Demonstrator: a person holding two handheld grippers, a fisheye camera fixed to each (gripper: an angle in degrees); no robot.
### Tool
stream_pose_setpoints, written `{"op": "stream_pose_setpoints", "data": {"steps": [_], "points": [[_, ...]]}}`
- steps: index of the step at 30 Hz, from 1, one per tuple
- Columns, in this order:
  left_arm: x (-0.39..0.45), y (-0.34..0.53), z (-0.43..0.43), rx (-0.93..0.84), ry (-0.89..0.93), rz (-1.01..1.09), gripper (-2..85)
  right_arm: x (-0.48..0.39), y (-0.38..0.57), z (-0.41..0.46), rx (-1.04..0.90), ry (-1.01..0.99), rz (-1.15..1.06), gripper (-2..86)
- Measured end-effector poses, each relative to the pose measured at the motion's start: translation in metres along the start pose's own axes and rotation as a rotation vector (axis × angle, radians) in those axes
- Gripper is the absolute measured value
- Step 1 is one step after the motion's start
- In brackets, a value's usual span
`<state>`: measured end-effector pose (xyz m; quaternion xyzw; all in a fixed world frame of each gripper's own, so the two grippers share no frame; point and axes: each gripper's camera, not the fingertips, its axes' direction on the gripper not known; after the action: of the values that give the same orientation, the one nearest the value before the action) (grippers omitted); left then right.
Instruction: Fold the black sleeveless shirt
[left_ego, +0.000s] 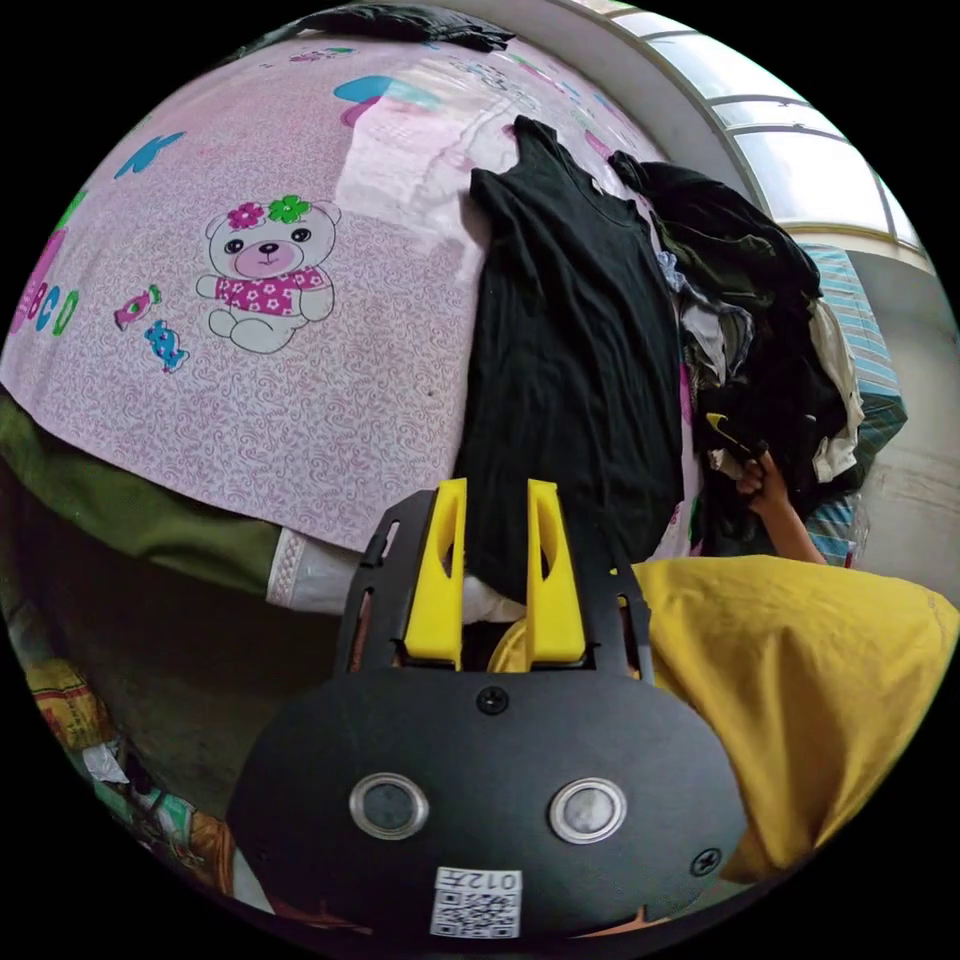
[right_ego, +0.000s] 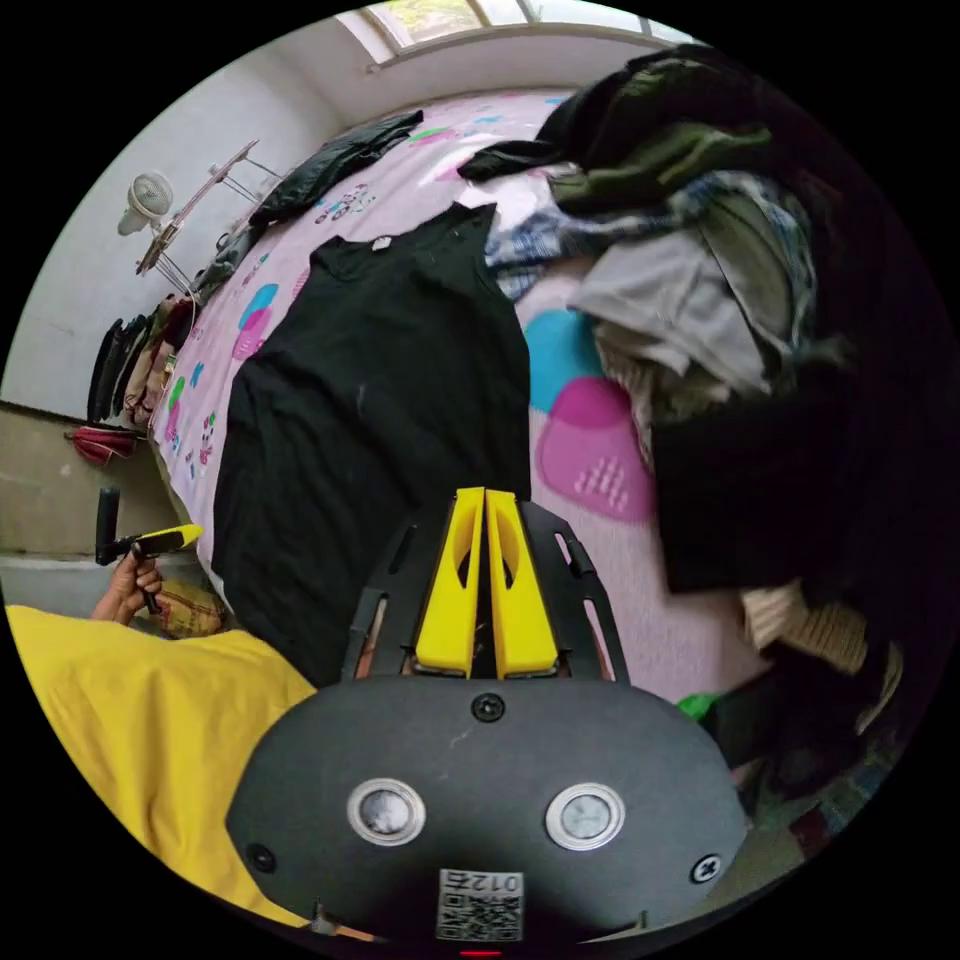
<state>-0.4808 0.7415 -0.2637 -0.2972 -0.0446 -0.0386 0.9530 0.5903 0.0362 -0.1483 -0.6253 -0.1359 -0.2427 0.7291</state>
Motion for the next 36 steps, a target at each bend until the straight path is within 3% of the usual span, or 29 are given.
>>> {"op": "stream_pose_setpoints", "data": {"steps": [13, 18, 28, 32, 36], "points": [[0.046, 0.088, 0.041, 0.048, -0.239, -0.075, 2.1, 0.034, 0.089, 0.054, -0.062, 0.044, 0.030, 6.0], [0.057, 0.114, 0.039, 0.031, -0.228, -0.127, 0.2, 0.030, 0.101, 0.079, -0.105, 0.113, -0.031, 2.8], [0.085, 0.171, 0.051, 0.033, -0.134, -0.145, 0.0, 0.048, 0.117, 0.097, -0.099, 0.062, -0.062, 0.5], [0.102, 0.187, 0.043, 0.084, -0.146, -0.165, 0.2, 0.043, 0.124, 0.097, -0.068, 0.165, -0.069, 0.4], [0.148, 0.210, 0.027, 0.177, -0.208, -0.019, 0.3, 0.006, 0.145, 0.088, -0.006, 0.074, -0.288, 0.9]]}}
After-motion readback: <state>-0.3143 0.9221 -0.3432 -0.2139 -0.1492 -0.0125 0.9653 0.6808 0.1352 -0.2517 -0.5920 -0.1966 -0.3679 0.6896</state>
